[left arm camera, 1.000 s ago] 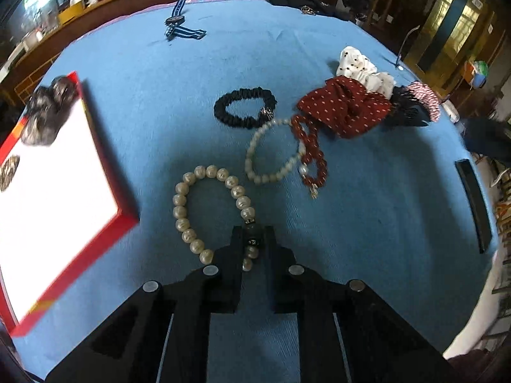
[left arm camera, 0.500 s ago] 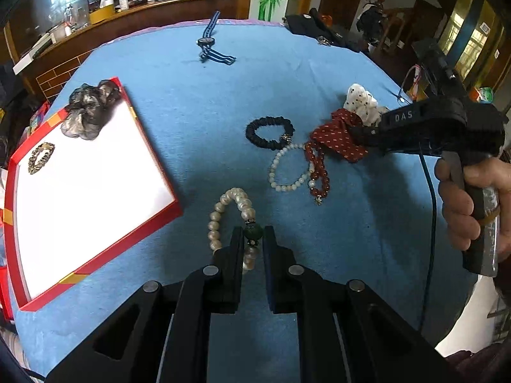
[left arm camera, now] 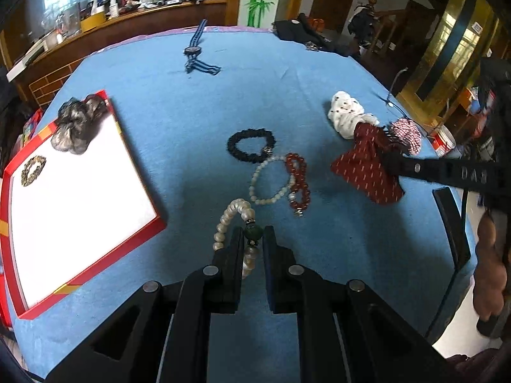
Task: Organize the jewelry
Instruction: 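Grasp the pearl bracelet with the left tool while the right tool grasps the red polka-dot scrunchie, then carry the pearl bracelet and red scrunchie into the box and open both tools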
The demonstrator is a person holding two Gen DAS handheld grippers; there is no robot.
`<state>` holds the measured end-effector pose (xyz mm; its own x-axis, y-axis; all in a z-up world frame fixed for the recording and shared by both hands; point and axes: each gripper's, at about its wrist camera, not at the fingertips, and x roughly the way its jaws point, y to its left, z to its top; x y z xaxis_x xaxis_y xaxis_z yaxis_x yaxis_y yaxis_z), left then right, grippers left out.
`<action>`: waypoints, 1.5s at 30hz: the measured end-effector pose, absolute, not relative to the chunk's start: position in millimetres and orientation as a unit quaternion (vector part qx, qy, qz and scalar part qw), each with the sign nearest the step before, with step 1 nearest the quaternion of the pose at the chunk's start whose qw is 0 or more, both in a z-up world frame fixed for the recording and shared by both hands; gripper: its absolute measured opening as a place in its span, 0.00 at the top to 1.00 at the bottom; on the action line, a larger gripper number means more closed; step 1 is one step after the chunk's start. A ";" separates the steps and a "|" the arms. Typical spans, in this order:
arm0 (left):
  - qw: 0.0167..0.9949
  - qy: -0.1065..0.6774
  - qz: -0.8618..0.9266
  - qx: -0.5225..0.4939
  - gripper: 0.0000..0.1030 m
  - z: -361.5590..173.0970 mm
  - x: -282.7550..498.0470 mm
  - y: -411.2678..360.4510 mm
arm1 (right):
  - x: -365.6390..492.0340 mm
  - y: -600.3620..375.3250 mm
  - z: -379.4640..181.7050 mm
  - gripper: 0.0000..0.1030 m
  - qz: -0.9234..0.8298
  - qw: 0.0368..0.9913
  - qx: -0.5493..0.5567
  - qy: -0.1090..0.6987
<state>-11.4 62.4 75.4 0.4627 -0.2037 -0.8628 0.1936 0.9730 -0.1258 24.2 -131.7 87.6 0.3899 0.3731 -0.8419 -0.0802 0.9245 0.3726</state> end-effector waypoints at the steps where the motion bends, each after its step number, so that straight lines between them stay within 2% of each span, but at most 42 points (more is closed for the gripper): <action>1: 0.855 0.505 -0.119 -0.003 0.90 76.2 -11.5 59.9 | 20.7 -130.6 87.5 0.96 0.137 0.823 0.132 0.535; 20: 0.868 0.486 -0.105 0.003 0.89 93.3 -18.0 68.7 | 4.5 -109.3 97.6 0.96 0.158 0.823 0.115 0.534; 45: 0.888 0.457 -0.041 -0.038 0.89 118.2 -34.1 176.2 | 7.2 2.4 124.1 0.95 0.225 0.821 0.055 0.522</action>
<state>-34.1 176.2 118.2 0.5783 -0.1072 -0.8087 0.0381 0.9938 -0.1045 7.2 2.4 124.1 0.3530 0.4267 -0.8327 -0.3114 0.8928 0.3255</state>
